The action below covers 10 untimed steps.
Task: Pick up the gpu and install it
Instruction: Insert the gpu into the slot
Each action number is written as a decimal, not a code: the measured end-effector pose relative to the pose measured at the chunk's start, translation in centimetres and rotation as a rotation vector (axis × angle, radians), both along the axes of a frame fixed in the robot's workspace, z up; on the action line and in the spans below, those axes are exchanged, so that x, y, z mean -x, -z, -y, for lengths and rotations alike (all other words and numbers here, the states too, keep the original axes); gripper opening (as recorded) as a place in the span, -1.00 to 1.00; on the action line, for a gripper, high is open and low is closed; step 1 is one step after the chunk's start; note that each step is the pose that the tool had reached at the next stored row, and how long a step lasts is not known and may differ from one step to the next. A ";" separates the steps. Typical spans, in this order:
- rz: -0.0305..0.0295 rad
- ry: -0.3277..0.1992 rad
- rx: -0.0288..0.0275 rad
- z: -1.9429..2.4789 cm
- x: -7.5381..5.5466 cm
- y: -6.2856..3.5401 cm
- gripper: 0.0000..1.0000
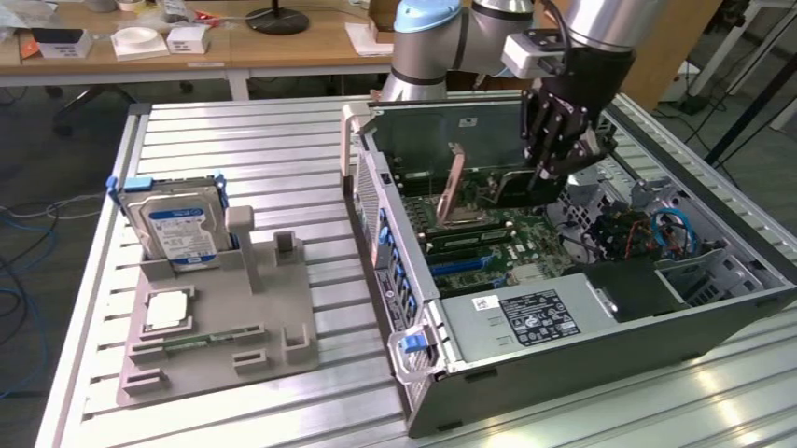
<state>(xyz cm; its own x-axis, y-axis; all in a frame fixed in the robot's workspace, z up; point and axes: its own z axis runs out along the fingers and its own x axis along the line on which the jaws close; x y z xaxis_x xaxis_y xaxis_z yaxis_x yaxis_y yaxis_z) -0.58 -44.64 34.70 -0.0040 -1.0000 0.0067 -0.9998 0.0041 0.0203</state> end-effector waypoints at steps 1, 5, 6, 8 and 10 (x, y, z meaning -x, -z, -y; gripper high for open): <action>0.0000 0.001 -0.0001 -0.03 0.0 0.18 -0.47; -0.0001 0.002 0.0003 -0.09 0.0 0.90 -0.47; -0.0001 0.003 0.0002 -0.10 0.0 1.09 -0.47; 0.0000 0.004 0.0000 -0.13 0.0 1.45 -0.47; -0.0001 0.005 0.0003 -0.13 0.1 1.81 -0.47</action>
